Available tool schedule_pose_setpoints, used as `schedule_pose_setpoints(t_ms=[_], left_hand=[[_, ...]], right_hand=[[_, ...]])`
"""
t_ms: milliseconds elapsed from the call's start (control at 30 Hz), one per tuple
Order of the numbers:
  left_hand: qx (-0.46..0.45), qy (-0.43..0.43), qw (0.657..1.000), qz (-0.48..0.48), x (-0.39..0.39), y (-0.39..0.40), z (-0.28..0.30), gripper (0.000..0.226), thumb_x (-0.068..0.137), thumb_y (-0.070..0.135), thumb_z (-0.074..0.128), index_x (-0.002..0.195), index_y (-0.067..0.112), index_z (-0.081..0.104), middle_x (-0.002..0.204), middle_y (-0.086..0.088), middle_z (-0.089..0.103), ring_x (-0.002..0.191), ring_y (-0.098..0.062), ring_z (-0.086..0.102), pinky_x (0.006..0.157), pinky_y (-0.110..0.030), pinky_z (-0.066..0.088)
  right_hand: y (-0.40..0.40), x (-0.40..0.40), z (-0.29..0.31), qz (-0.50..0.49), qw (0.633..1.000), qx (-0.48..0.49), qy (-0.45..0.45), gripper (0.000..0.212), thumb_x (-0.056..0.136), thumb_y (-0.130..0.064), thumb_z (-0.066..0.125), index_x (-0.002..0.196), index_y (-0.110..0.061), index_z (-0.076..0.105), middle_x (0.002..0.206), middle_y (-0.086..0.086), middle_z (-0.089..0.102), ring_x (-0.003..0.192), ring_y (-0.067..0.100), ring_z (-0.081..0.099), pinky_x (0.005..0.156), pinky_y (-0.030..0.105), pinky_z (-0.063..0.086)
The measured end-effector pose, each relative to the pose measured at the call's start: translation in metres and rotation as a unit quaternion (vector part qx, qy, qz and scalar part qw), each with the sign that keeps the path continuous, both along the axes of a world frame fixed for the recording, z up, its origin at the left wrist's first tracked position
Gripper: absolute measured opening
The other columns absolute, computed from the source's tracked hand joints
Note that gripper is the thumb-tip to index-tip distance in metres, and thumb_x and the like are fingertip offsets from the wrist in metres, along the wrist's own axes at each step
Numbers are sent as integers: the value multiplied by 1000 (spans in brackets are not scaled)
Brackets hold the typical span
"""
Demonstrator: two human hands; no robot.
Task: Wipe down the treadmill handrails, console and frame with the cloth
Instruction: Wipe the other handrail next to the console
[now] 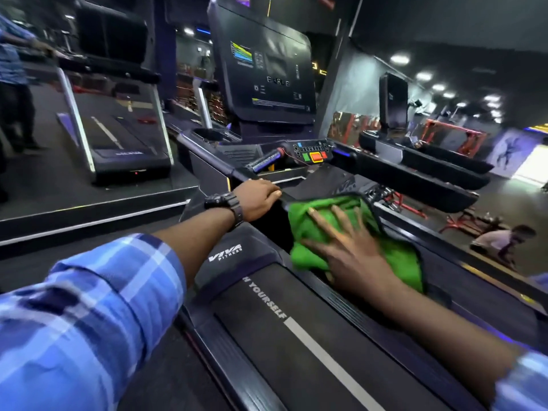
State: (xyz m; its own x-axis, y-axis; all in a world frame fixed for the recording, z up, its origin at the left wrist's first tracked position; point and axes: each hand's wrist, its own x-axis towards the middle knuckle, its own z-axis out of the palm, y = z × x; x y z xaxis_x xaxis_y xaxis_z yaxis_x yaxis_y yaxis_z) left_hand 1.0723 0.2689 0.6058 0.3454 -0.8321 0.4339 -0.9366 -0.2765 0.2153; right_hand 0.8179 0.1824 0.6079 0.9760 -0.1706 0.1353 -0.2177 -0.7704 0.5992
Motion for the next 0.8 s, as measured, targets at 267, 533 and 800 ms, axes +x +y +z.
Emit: schedule_pose_setpoints(t_ms=[267, 533, 800], left_hand=[[-18, 18, 999, 38, 23, 0, 8, 50, 97, 44, 26, 97, 12, 64, 108, -14, 67, 103, -34, 60, 87, -39, 47], [-2, 68, 995, 73, 49, 5, 13, 57, 96, 49, 24, 85, 7, 61, 96, -21, 67, 92, -39, 62, 80, -40, 50], [3, 58, 995, 80, 59, 8, 13, 50, 99, 45, 25, 92, 9, 60, 104, -19, 66, 98, -37, 60, 80, -37, 45]], right_hand=[[8, 44, -35, 104, 990, -80, 58, 42, 87, -36, 55, 127, -29, 63, 151, -5, 43, 145, 35, 28, 117, 60, 11], [12, 82, 9, 21, 1000, -3, 19, 52, 78, -44, 54, 129, -43, 56, 158, -12, 28, 141, 36, 32, 111, 62, 22], [14, 107, -30, 143, 979, -31, 140, 30, 78, -33, 59, 102, -25, 75, 124, -11, 66, 134, 30, 46, 114, 51, 32]])
